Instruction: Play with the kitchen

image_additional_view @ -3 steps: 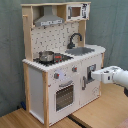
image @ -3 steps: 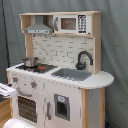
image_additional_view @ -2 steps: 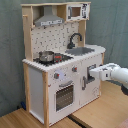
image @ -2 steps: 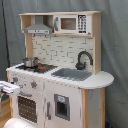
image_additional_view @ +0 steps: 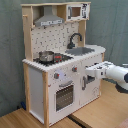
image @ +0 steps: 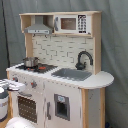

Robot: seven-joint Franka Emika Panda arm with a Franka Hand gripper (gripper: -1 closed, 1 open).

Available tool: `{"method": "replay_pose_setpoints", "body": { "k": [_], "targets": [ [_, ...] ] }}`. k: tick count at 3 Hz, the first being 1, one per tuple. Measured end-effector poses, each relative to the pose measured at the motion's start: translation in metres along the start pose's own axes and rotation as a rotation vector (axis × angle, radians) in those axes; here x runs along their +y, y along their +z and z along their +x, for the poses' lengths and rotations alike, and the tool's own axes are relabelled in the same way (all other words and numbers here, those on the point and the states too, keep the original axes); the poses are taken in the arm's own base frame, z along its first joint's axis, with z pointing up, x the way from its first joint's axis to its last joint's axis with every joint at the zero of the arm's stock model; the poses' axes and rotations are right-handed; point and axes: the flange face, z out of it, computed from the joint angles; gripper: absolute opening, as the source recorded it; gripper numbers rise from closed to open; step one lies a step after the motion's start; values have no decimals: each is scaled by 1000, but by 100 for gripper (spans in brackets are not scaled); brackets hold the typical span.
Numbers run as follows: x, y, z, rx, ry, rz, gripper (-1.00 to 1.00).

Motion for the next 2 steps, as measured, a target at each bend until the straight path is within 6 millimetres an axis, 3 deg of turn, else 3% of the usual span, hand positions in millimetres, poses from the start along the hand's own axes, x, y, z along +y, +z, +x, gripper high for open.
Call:
{"method": "replay_pose_setpoints", "body": {
  "k": [2],
  "targets": [
    [0,28,13,27,-22,-63,100]
  ]
}}
